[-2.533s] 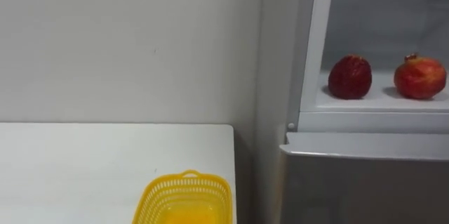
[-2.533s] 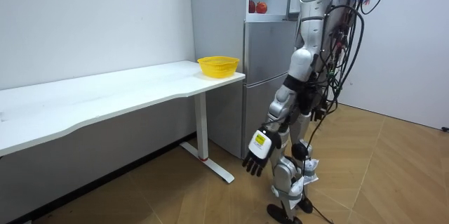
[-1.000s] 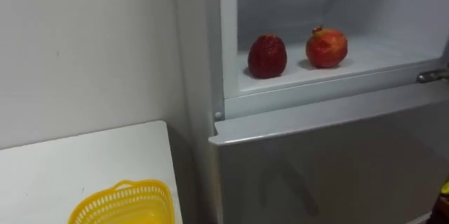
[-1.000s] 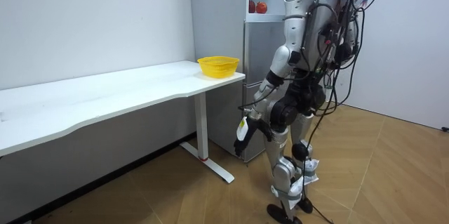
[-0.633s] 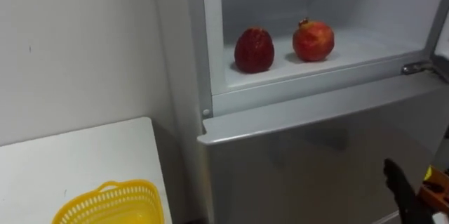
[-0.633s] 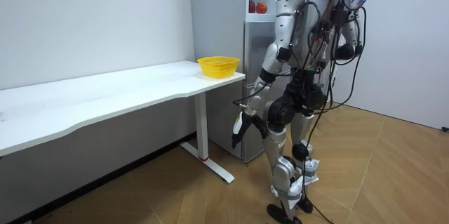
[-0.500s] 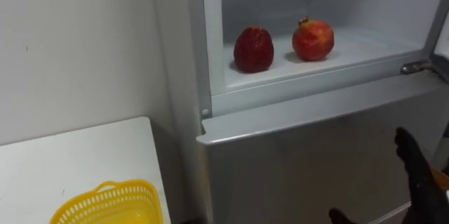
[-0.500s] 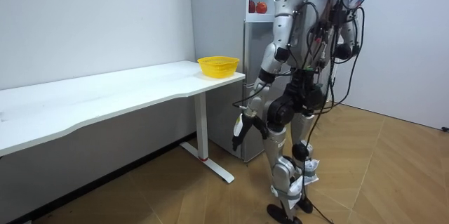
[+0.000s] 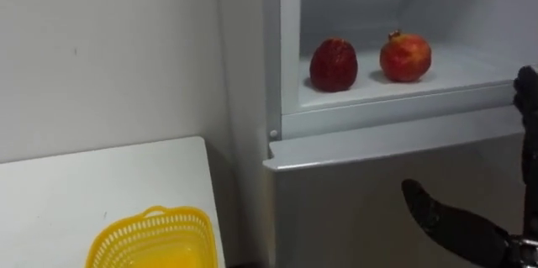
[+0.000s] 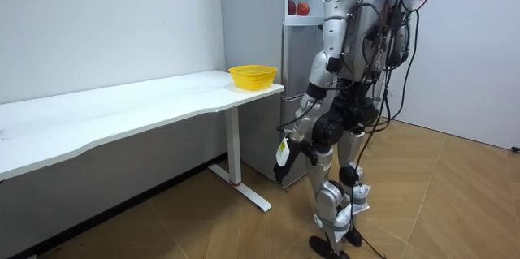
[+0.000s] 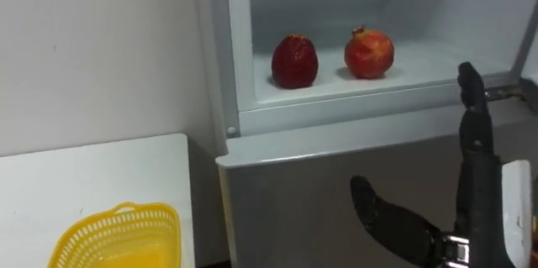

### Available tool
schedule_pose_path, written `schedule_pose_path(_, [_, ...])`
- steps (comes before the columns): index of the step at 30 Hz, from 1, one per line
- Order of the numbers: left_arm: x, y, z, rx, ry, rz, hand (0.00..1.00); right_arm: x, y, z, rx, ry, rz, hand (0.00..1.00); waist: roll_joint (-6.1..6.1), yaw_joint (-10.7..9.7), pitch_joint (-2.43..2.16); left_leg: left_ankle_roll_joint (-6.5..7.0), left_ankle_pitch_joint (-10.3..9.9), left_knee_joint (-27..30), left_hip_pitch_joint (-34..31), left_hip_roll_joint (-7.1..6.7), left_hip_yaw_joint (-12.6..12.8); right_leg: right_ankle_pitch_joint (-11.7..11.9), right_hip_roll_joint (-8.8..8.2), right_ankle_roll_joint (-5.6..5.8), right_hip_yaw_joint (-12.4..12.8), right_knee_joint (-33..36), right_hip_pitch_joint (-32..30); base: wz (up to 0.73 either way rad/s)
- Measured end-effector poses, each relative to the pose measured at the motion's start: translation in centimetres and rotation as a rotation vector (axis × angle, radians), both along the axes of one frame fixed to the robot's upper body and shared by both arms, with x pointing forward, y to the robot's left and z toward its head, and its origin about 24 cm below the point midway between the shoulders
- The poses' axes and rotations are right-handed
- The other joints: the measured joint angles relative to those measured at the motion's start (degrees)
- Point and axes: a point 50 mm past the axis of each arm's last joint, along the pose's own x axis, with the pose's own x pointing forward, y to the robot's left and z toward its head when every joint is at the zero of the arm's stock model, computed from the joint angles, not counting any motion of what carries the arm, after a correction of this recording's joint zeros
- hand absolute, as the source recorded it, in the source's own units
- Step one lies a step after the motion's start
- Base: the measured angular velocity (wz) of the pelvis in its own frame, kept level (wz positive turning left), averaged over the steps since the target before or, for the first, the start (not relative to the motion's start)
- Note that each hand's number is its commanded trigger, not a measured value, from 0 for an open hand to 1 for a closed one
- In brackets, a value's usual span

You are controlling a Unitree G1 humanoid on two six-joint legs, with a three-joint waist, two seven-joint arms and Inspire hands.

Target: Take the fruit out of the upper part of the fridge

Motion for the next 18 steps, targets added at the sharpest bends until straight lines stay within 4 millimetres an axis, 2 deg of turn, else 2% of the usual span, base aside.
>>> schedule_pose_path(3, [0.2, 0.7, 0.2, 0.016, -0.008, 0.009, 0.0, 0.7, 0.0, 1.4, -0.053, -0.057, 0.019, 0.0, -1.0, 0.76, 0.45, -0.02, 0.02, 0.02, 0.0, -0.02, -0.03, 0.0, -0.03, 0.0, -0.29, -0.02, 0.03, 0.02])
schedule_pose_path(5, [0.0, 1.2, 0.3, 0.03, -0.002, 0.008, 0.0, 1.1, 0.0, 2.4, -0.06, -0.111, 0.02, 0.0, -1.76, 0.82, 0.37, -0.08, 0.06, 0.11, -0.05, -0.02, -0.14, 0.03, -0.03, -0.05, -0.83, -0.25, 0.23, 0.09])
schedule_pose_path(6, [-0.1, 1.5, 0.4, 0.04, 0.0, 0.008, 0.0, 1.3, 0.1, 3.0, -0.052, -0.147, 0.016, 0.0, -2.52, 0.88, 0.32, -0.1, 0.08, 0.22, 0.02, 0.01, -0.26, 0.13, -0.03, -0.16, -1.21, -0.89, 0.7, 0.1])
schedule_pose_path(7, [-0.3, 1.6, 0.4, 0.043, 0.005, 0.009, 0.0, 1.5, 0.1, 3.5, -0.047, -0.176, 0.016, 0.0, -2.8, 1.05, 0.45, -0.11, 0.08, 0.38, 0.04, 0.03, -0.4, 0.16, -0.04, -0.17, -1.38, -0.94, 0.93, 0.09])
schedule_pose_path(9, [-0.3, 1.5, 0.3, 0.042, 0.006, 0.009, 0.0, 1.8, 0.3, 4.1, -0.046, -0.213, 0.024, 0.0, -3.45, 1.56, 0.36, -0.11, 0.08, 0.41, 0.06, 0.02, -0.92, 0.16, -0.06, -0.17, -1.64, -0.96, 1.1, 0.09])
schedule_pose_path(14, [-0.2, 1.7, 0.4, 0.045, -0.007, 0.049, 0.0, 3.0, -0.1, 5.8, -0.047, -0.276, 0.036, 0.0, -3.36, 2.21, 0.41, -0.08, 0.06, 0.18, 0.03, -0.04, -2.17, 0.32, -0.54, -0.05, -2.75, -0.85, 1.23, 0.11])
schedule_pose_path(18, [-0.9, 2.1, 0.4, 0.062, 0.016, 0.089, 0.0, 4.1, -1.3, 7.3, 0.008, -0.325, 0.006, 0.0, -2.84, 2.23, 0.42, -0.1, 0.07, 0.23, 0.33, -0.02, -2.56, 0.33, -0.52, -0.06, -2.87, -0.92, 1.79, 0.05])
